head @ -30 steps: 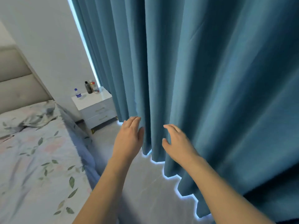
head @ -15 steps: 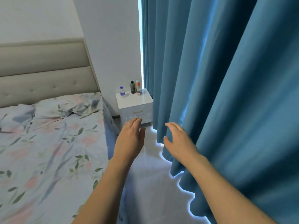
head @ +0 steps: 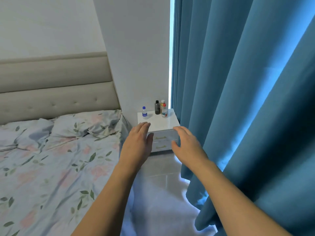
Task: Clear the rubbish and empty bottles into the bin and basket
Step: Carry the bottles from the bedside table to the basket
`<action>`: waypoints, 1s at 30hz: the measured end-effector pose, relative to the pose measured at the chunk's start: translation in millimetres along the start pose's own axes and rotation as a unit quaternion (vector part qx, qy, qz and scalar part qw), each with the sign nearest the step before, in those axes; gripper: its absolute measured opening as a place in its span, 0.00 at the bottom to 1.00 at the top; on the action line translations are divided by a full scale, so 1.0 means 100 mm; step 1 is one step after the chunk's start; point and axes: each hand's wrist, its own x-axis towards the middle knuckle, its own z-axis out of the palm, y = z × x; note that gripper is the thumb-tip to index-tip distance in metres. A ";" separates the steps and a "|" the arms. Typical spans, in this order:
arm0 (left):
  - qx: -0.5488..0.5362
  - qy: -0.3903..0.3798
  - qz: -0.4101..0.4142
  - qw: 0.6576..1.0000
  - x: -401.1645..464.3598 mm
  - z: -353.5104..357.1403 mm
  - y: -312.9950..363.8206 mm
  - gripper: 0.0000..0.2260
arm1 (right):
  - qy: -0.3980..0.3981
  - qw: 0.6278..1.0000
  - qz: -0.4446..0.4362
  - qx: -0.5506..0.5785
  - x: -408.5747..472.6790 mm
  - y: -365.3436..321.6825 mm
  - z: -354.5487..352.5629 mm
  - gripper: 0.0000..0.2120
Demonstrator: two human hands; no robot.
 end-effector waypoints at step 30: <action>-0.011 -0.046 -0.026 0.999 5.05 1.73 -1.84 0.19 | -0.018 0.997 0.065 0.036 5.44 0.87 0.78 0.18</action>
